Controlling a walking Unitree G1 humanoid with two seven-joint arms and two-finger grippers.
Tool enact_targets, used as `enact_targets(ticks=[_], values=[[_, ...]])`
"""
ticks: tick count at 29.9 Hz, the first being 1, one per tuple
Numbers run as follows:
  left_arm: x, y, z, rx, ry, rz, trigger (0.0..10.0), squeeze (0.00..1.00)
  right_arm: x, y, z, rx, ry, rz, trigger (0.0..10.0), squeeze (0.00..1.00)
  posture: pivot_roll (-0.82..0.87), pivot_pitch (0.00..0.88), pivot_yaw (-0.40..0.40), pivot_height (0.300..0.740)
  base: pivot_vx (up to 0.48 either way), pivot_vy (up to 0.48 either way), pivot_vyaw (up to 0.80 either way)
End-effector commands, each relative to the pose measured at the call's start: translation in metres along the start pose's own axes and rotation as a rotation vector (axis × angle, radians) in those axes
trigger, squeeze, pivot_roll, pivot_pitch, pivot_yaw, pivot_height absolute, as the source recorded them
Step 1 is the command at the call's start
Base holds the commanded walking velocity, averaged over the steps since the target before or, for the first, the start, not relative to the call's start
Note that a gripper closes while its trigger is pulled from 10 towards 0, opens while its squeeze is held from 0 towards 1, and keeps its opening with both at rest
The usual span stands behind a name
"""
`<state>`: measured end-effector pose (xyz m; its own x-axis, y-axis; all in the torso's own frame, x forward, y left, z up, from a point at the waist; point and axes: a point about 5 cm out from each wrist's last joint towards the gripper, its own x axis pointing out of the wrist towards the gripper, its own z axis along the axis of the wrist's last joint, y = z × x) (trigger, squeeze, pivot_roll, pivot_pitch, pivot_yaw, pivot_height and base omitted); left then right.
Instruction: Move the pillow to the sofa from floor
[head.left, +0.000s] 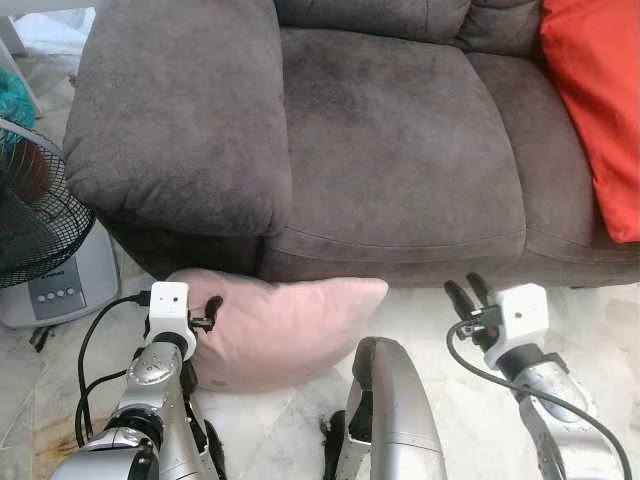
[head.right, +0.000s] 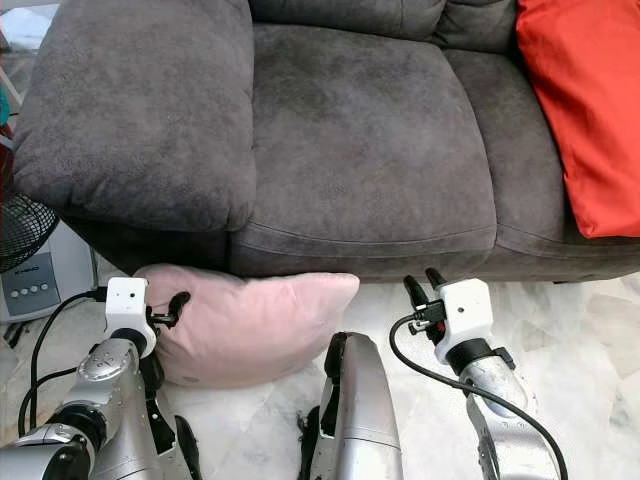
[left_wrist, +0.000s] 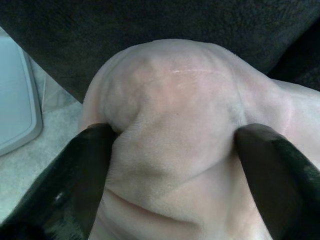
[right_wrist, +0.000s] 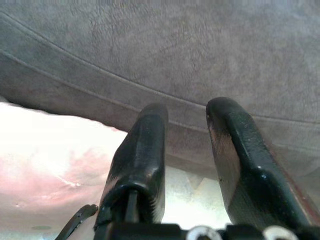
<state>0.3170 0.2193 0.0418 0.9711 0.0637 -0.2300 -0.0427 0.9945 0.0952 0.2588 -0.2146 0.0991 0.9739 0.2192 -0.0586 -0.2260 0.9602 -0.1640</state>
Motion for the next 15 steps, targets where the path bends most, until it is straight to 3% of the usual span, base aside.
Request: enact_targets(ticks=[1, 15], values=[[-0.0052, -0.0046, -0.0145, -0.016, 0.057, -0.002, 0.0, 0.0, -0.008, -0.0101, -0.0024, -0.005, 0.024, -0.027, 10.0, 0.0, -0.11, 0.295, -0.281, 0.497, 0.0, 0.0, 0.0], [-0.006, -0.0006, -0.0159, -0.013, 0.067, 0.006, 0.0, 0.0, -0.0097, -0.0127, 0.0047, -0.017, 0.022, -0.022, 10.0, 0.0, -0.12, 0.297, -0.29, 0.497, 0.0, 0.0, 0.0]])
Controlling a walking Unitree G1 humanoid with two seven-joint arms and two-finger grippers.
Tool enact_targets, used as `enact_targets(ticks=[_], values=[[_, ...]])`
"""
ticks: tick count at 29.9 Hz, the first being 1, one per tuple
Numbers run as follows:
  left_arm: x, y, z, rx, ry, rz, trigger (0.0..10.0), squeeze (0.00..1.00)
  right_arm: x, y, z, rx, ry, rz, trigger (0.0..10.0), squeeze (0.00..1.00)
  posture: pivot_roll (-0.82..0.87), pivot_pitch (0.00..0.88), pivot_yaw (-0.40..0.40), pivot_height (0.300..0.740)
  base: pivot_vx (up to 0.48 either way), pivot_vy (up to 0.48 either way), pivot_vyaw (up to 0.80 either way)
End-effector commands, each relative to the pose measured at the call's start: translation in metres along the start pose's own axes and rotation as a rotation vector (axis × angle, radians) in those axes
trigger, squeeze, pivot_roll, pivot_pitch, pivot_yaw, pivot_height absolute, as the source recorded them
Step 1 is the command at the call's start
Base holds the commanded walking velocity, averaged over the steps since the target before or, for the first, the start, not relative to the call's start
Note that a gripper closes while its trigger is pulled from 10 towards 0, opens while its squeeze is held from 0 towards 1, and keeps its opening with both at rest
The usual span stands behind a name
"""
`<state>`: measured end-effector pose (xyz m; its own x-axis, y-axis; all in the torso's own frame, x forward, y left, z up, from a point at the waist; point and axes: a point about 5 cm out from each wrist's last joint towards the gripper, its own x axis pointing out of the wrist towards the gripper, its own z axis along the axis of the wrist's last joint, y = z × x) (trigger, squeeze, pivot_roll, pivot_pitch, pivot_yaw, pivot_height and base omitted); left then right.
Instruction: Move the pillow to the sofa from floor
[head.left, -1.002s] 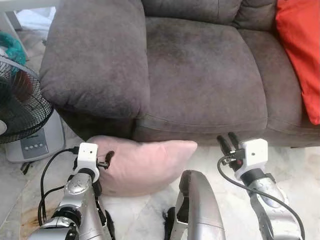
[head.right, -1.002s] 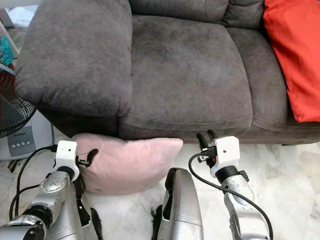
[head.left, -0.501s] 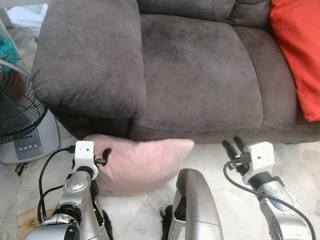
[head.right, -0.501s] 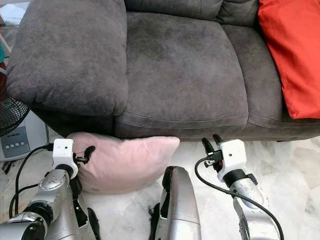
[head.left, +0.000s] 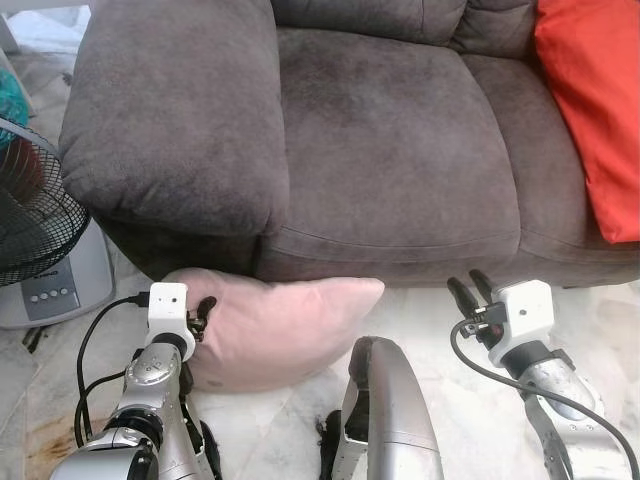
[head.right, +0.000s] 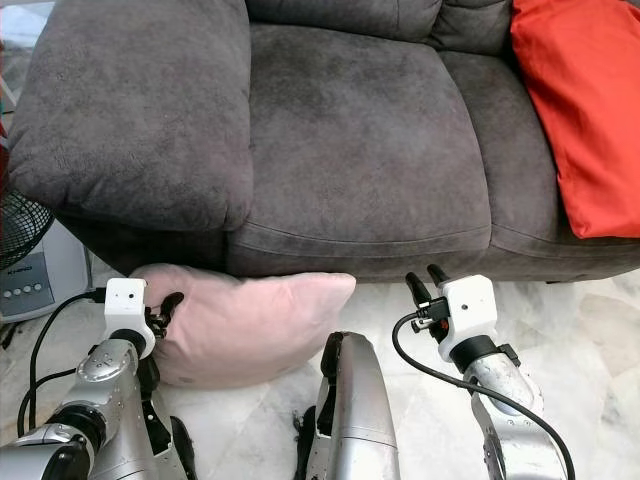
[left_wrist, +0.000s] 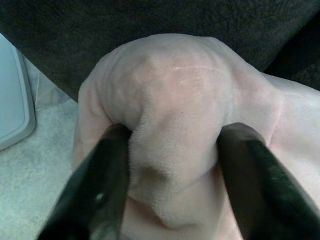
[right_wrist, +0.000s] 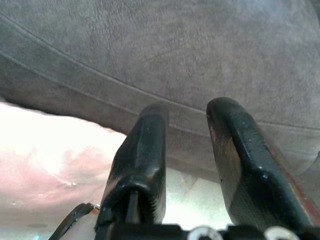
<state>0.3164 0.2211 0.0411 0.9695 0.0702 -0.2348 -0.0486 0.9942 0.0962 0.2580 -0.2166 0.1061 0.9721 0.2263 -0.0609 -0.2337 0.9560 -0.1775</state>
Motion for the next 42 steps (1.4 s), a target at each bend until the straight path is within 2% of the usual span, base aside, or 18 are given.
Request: enact_targets(ticks=[1, 14, 30, 42], values=[[-0.0057, -0.0021, -0.0152, -0.011, 0.062, 0.001, 0.0, 0.0, -0.0082, -0.0097, -0.0018, -0.003, 0.021, -0.029, 10.0, 0.0, -0.12, 0.297, -0.29, 0.497, 0.0, 0.0, 0.0], [-0.008, 0.0036, -0.0184, 0.012, 0.074, 0.015, 0.0, 0.0, -0.0065, -0.0049, -0.0019, 0.008, 0.027, -0.02, 10.0, 0.0, -0.11, 0.301, -0.289, 0.497, 0.0, 0.0, 0.0], [-0.0091, 0.0034, -0.0202, 0.02, 0.077, 0.017, 0.0, 0.0, -0.007, -0.0039, -0.0053, 0.016, 0.034, -0.027, 10.0, 0.0, -0.09, 0.295, -0.277, 0.497, 0.0, 0.0, 0.0], [-0.0093, 0.0041, -0.0178, 0.019, 0.049, 0.028, 0.0, 0.0, -0.0009, -0.0004, -0.0092, 0.033, 0.029, -0.031, 10.0, 0.0, -0.08, 0.282, -0.26, 0.497, 0.0, 0.0, 0.0]])
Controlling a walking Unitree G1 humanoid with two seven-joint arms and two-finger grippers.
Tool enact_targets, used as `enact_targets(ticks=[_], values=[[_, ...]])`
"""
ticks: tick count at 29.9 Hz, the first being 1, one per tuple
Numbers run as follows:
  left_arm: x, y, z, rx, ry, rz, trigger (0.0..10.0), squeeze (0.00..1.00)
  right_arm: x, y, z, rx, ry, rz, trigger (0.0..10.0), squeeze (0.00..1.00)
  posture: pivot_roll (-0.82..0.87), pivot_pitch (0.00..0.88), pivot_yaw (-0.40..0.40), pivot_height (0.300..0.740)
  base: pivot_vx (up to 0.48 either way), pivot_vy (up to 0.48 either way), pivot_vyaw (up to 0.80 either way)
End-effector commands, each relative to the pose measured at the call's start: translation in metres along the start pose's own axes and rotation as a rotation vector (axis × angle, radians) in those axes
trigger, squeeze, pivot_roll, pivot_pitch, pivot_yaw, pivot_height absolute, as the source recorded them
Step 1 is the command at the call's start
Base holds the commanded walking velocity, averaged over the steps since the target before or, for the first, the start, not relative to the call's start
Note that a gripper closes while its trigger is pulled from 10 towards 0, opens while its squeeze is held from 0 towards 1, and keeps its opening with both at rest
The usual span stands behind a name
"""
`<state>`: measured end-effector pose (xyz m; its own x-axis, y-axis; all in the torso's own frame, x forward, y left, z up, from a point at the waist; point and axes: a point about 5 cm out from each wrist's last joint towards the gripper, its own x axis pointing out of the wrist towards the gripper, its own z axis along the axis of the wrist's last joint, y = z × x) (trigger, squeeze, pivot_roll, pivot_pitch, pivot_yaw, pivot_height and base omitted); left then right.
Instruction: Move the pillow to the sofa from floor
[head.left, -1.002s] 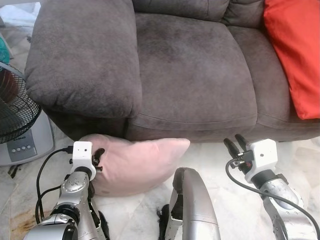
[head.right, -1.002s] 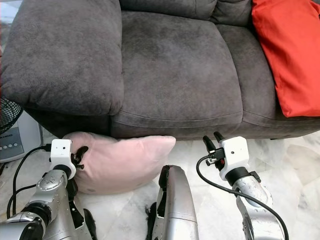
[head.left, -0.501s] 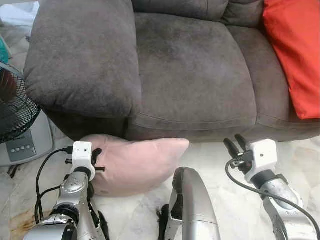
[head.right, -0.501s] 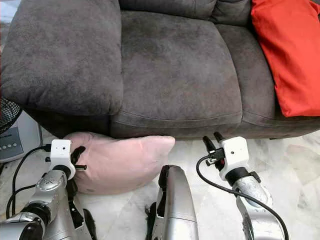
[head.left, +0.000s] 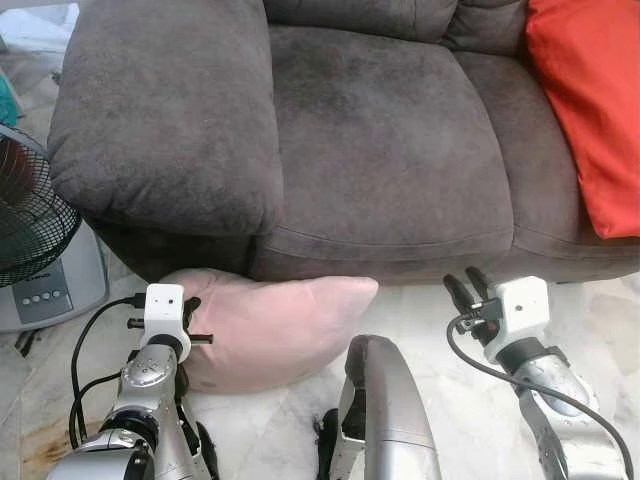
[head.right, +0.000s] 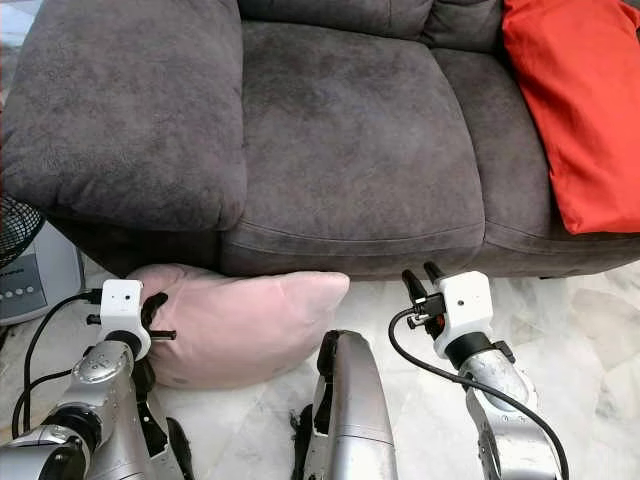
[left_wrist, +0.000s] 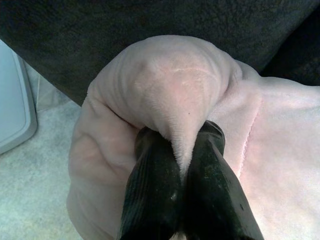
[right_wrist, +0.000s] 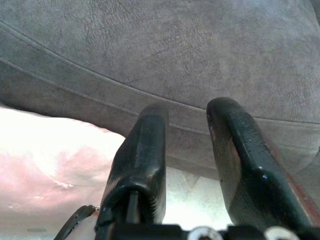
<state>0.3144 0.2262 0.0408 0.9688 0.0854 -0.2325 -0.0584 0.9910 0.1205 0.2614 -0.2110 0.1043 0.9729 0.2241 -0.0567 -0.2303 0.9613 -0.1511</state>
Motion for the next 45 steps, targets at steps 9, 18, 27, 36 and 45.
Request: enact_targets(ticks=[9, 18, 27, 36, 45], values=[[-0.006, -0.004, -0.012, -0.009, 0.022, 0.028, 0.0, 0.0, -0.006, -0.003, -0.01, 0.013, 0.029, -0.037, 10.0, 0.0, -0.07, 0.275, -0.243, 0.497, 0.0, 0.0, 0.0], [-0.009, -0.012, -0.006, -0.023, -0.065, 0.05, 10.0, 0.0, 0.0, 0.008, -0.01, 0.035, 0.012, -0.038, 10.0, 0.0, -0.04, 0.271, -0.217, 0.497, 0.0, 0.0, 0.0], [-0.01, -0.022, -0.003, -0.077, -0.103, 0.051, 10.0, 0.0, 0.001, 0.007, -0.017, 0.048, 0.013, -0.062, 10.0, 0.0, -0.03, 0.26, -0.189, 0.497, -0.2, 0.0, 0.0], [-0.008, -0.017, 0.007, -0.05, -0.142, 0.033, 10.0, 0.0, 0.008, 0.02, -0.02, 0.086, -0.002, -0.082, 10.0, 0.0, 0.02, 0.254, -0.127, 0.497, -0.155, 0.0, 0.0], [-0.003, -0.012, 0.019, -0.016, -0.167, 0.021, 10.0, 0.0, 0.009, 0.027, -0.028, 0.121, -0.013, -0.122, 10.0, 0.0, 0.06, 0.232, -0.059, 0.497, -0.048, 0.0, 0.0]])
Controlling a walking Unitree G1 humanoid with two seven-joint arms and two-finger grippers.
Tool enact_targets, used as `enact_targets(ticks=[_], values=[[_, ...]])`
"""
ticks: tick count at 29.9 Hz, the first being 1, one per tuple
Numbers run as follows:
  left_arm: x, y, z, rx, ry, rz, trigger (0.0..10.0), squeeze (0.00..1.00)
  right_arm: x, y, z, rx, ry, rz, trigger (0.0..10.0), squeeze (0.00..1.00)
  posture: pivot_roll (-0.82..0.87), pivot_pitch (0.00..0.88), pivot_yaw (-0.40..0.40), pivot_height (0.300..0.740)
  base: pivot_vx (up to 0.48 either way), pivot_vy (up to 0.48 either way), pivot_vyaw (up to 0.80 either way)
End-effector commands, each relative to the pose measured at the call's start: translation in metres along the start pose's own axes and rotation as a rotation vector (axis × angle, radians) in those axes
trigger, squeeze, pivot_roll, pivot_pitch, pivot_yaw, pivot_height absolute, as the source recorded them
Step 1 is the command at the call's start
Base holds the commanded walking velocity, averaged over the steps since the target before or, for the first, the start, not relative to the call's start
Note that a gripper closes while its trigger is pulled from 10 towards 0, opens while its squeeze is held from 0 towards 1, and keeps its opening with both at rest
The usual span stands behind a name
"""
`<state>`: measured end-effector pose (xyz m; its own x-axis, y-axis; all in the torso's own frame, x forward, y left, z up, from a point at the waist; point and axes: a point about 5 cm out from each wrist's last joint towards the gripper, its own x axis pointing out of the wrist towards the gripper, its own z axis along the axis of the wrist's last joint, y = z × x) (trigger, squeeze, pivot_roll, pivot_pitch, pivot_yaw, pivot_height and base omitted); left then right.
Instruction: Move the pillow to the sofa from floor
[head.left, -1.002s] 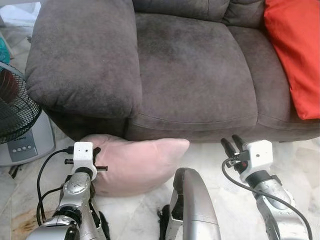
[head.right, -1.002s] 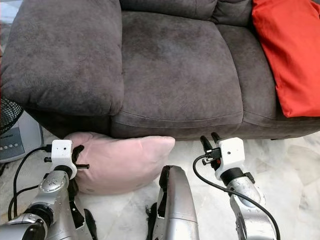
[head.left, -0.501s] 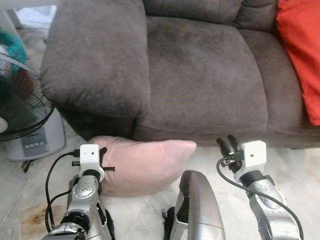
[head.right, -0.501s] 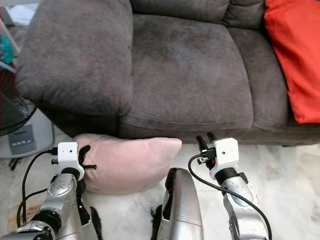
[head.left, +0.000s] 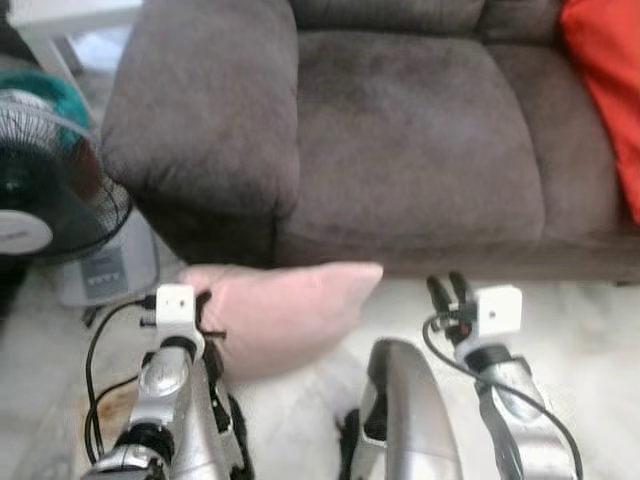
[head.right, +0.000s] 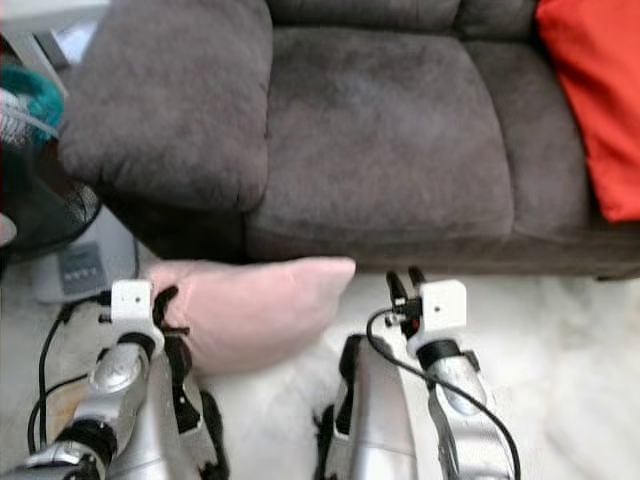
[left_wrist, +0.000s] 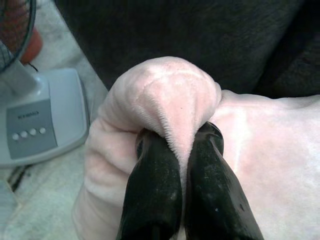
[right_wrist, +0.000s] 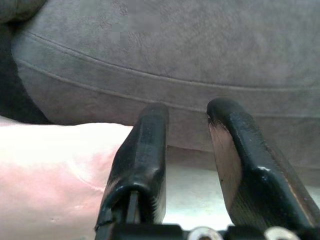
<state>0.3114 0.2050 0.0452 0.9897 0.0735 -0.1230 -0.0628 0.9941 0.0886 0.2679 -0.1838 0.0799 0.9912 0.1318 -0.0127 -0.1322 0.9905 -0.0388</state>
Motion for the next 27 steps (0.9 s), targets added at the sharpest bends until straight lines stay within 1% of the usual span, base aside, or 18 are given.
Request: enact_targets(ticks=[1, 6, 7, 8, 11, 17, 18, 25, 27], values=[[0.005, 0.007, 0.014, 0.02, -0.058, 0.017, 10.0, 0.0, -0.004, -0.002, -0.009, 0.007, 0.02, -0.03, 10.0, 0.0, 0.06, 0.224, -0.047, 0.497, -0.439, 0.0, 0.0], [0.008, 0.005, 0.02, 0.028, -0.075, 0.005, 10.0, 0.0, 0.002, 0.001, -0.013, 0.026, 0.015, -0.049, 10.0, 0.0, 0.09, 0.205, -0.022, 0.497, -0.436, 0.0, 0.0], [0.008, 0.005, 0.021, 0.028, -0.076, 0.004, 10.0, 0.0, 0.003, 0.002, -0.014, 0.032, 0.016, -0.051, 10.0, 0.0, 0.1, 0.191, -0.008, 0.497, -0.439, 0.0, 0.0], [0.01, 0.005, 0.025, 0.032, -0.091, 0.001, 10.0, 0.0, 0.007, 0.004, -0.015, 0.048, 0.013, -0.058, 10.0, 0.0, 0.11, 0.183, -0.001, 0.497, -0.435, 0.0, 0.0], [0.012, 0.005, 0.031, 0.045, -0.11, -0.006, 10.0, 0.0, 0.011, 0.007, -0.017, 0.058, 0.012, -0.06, 10.0, 0.0, 0.12, 0.174, 0.011, 0.497, -0.435, 0.0, 0.0], [0.016, 0.007, 0.039, 0.061, -0.129, -0.014, 10.0, 0.0, 0.017, 0.014, -0.021, 0.076, 0.013, -0.064, 10.0, 0.0, 0.15, 0.155, 0.033, 0.497, 0.0, 0.0, 0.0], [0.016, 0.008, 0.039, 0.062, -0.129, -0.014, 10.0, 0.0, 0.018, 0.014, -0.022, 0.077, 0.012, -0.067, 10.0, 0.0, 0.15, 0.153, 0.033, 0.497, 0.0, 0.0, 0.0], [0.018, 0.005, 0.042, 0.067, -0.132, -0.018, 10.0, 0.0, 0.019, 0.009, -0.023, 0.072, 0.009, -0.082, 10.0, 0.0, 0.14, 0.136, 0.033, 0.497, -0.447, 0.0, 0.0], [0.019, 0.004, 0.044, 0.073, -0.14, -0.023, 10.0, 0.0, 0.019, 0.006, -0.023, 0.066, 0.009, -0.088, 10.0, 0.0, 0.15, 0.132, 0.032, 0.497, 0.0, 0.0, 0.0]])
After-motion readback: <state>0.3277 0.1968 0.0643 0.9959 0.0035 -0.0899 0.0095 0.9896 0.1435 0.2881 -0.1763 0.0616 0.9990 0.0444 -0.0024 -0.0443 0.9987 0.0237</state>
